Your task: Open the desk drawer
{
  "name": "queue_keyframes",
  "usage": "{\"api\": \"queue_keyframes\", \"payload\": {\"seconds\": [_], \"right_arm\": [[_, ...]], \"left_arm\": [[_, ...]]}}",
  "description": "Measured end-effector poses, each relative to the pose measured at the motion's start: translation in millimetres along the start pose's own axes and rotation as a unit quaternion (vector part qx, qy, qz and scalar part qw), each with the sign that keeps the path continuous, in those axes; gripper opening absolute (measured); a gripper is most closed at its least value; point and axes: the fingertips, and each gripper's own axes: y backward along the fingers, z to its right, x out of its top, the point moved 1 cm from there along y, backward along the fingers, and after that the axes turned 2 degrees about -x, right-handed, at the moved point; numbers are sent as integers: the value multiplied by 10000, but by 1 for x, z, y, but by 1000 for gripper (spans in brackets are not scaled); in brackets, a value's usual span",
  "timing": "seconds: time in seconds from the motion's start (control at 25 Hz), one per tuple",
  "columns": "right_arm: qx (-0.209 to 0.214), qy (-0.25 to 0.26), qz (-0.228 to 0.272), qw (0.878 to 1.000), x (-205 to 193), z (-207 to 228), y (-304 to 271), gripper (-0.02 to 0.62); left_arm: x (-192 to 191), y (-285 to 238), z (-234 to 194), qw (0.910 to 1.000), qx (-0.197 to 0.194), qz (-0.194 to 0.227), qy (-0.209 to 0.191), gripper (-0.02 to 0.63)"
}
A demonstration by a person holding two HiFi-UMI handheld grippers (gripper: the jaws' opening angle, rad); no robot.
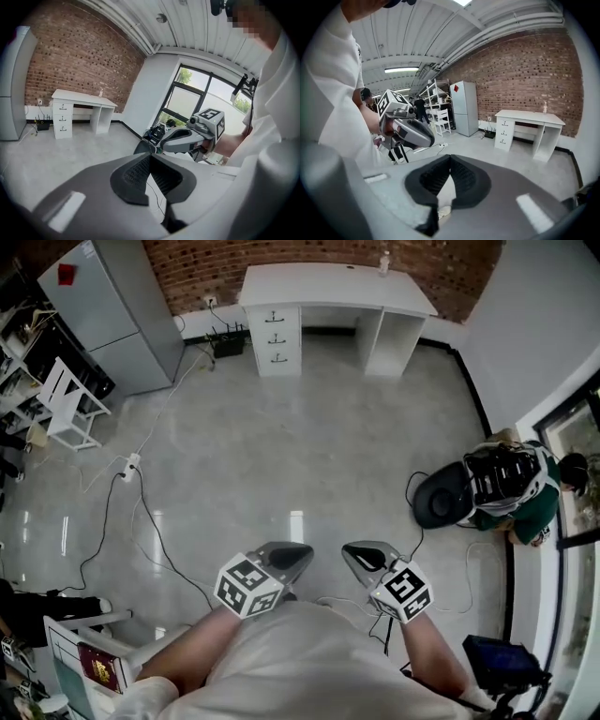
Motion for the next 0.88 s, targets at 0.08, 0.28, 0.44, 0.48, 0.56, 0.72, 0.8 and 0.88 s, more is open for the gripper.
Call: {"api": "queue_keyframes", "payload": {"seconds": [0.08, 0.28, 0.44, 0.48, 0.56, 0.72, 0.8, 0.88], "right_arm": [[3, -35, -65, 10000, 13, 9, -17, 3], [-5, 8, -130, 9999, 49, 27, -71, 10], [58, 129, -79, 9999, 89, 41, -120, 37], [109, 146, -100, 9998, 97, 44, -130, 38], [201, 197, -165, 9995, 108, 57, -148, 39], [352, 295, -197, 9987, 120, 112, -187, 81], [458, 318, -160, 9983, 128, 143, -206, 81], [599, 406, -158, 9973, 144, 181, -222, 83]], "left_arm": [[11, 2, -19, 9999, -87, 68, 22, 5], [32, 17, -74, 9994, -261, 230, 52, 5], [49, 30, -127, 9994, -164, 304, 91, 5], [53, 33, -138, 9993, -110, 339, 143, 5], [63, 32, -160, 9986, 9, 449, 267, 5], [83, 8, -214, 9971, 261, 592, 400, 5], [93, -8, -243, 9965, 390, 561, 481, 6], [116, -28, -271, 9952, 538, 589, 559, 6]]}}
